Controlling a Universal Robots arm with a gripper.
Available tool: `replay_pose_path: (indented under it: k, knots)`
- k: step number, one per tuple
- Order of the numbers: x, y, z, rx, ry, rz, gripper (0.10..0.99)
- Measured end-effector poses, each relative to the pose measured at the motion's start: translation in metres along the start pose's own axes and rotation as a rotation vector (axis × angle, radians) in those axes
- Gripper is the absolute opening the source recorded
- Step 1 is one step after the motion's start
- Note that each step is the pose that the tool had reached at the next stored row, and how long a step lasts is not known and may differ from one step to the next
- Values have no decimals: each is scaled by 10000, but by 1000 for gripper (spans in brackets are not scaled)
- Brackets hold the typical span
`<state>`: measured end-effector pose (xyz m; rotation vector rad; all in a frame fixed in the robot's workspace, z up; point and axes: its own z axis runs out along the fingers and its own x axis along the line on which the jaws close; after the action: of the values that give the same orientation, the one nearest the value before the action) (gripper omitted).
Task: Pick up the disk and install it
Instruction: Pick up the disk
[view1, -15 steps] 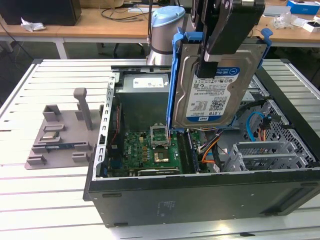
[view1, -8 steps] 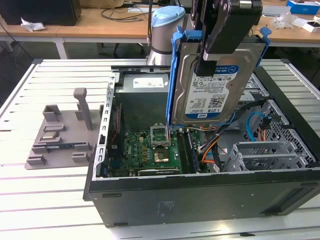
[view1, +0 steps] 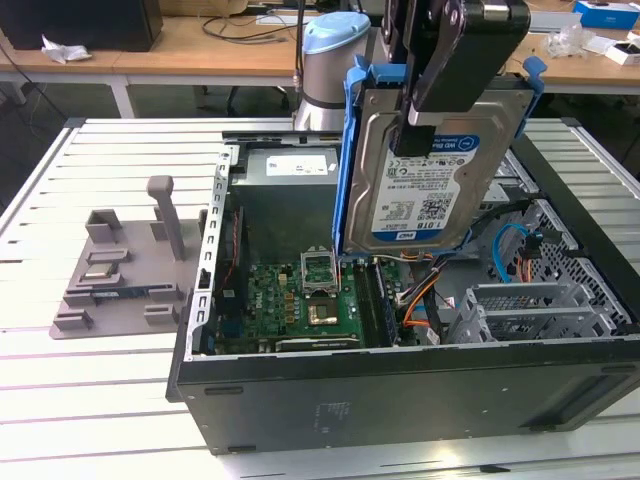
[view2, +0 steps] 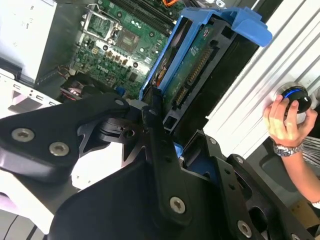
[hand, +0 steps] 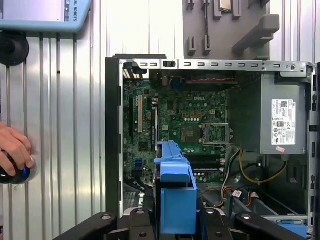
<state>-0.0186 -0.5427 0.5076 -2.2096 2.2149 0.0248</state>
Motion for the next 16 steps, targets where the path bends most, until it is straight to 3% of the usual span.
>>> replay_pose_path:
  k: [3,6,13,16]
  knots:
    - [43,-19,-1,0,10,1,365]
    - [52,-90,-1,0,9,0,365]
    - [67,-427,-1,-3,11,-1,365]
    - [74,-514,-1,-4,10,1,365]
